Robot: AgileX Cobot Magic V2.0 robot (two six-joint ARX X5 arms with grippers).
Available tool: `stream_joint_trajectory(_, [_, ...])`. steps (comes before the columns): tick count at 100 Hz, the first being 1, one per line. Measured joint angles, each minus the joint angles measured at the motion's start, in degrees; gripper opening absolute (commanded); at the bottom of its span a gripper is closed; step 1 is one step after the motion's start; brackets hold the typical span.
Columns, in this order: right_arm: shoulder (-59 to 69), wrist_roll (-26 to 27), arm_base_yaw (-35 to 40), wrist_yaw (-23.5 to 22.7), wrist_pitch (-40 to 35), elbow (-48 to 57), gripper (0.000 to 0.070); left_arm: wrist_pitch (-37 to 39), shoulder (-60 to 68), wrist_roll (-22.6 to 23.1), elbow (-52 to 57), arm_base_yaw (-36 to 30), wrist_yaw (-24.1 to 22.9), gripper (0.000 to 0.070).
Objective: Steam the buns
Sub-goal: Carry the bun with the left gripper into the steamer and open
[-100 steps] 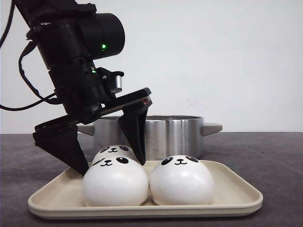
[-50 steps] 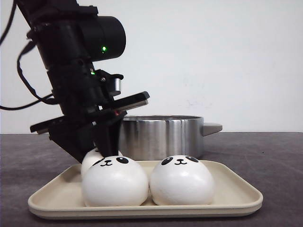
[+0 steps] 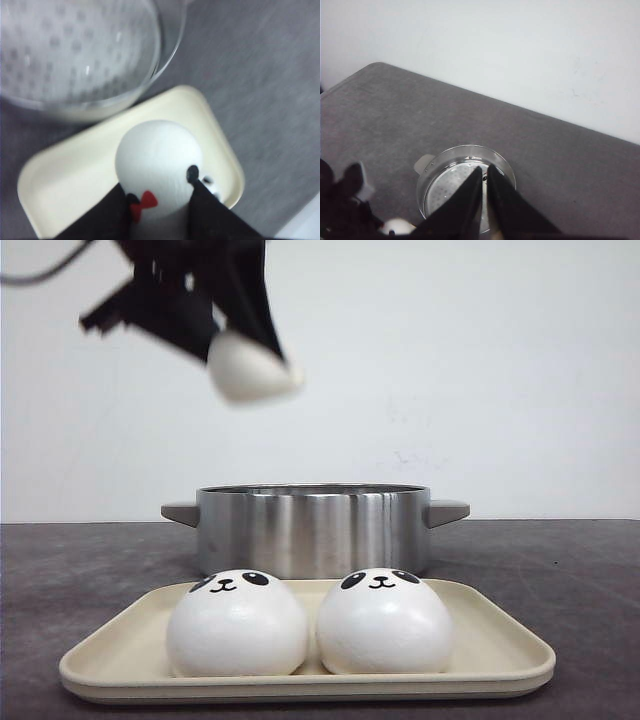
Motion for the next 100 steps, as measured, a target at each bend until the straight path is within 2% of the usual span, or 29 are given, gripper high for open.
stream_joint_trajectory(29, [0.00,-0.13,0.00,-0.07,0.00,0.00,0.0007,0.63,5.51,5.40,12.83,5.11,-1.40,0.0010])
stream_joint_trajectory(68, [0.00,-1.07,0.00,-0.46,-0.22,0.00,0.0007,6.86,23.80,5.84,16.98,11.56,-2.43,0.0011])
stream_joint_trajectory(100, [0.00,-1.09,0.00,-0.46,-2.16,0.00,0.0007,12.17,32.68,5.38,16.98,13.81,-2.99,0.0049])
